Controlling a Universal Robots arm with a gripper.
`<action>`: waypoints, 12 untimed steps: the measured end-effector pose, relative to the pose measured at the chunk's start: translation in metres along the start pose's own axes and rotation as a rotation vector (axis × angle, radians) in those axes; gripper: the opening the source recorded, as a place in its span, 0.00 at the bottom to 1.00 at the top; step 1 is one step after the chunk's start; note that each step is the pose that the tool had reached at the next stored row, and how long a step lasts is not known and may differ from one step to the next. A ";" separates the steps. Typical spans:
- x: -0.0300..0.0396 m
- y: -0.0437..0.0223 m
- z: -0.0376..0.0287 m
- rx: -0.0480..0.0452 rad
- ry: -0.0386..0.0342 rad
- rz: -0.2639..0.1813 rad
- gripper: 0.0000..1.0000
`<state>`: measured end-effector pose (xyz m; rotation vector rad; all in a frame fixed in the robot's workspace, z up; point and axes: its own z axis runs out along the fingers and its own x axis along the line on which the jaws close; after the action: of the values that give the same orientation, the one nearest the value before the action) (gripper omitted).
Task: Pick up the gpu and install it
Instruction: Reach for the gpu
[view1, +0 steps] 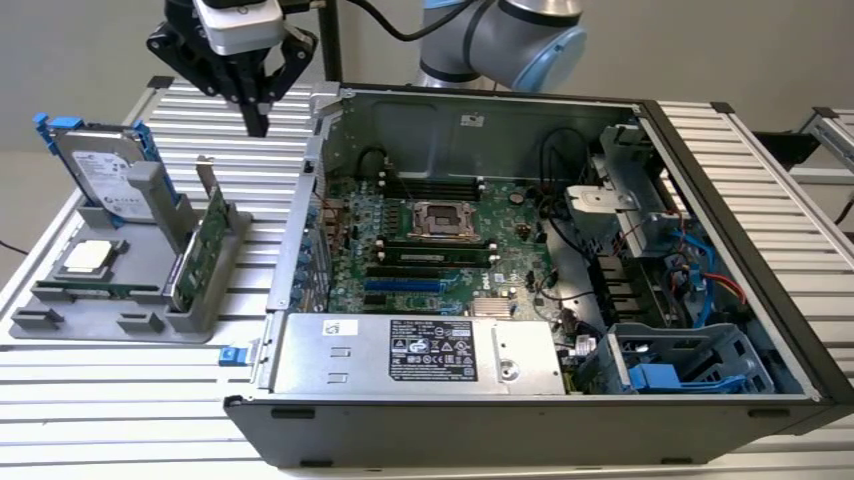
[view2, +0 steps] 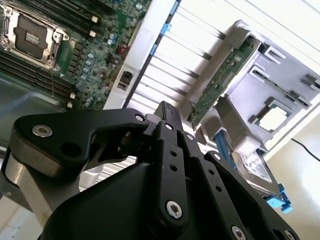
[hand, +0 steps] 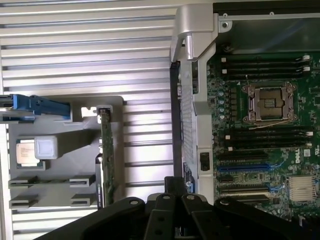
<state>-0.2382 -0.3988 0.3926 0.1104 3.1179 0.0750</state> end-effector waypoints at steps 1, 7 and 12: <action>0.0011 -0.0001 0.0000 0.0000 0.0000 0.000 0.00; 0.0077 -0.0005 -0.0002 0.0000 0.0000 0.000 0.00; 0.0135 -0.0010 -0.0003 0.0000 0.0001 0.000 0.00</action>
<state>-0.2517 -0.3988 0.3926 0.1103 3.1180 0.0750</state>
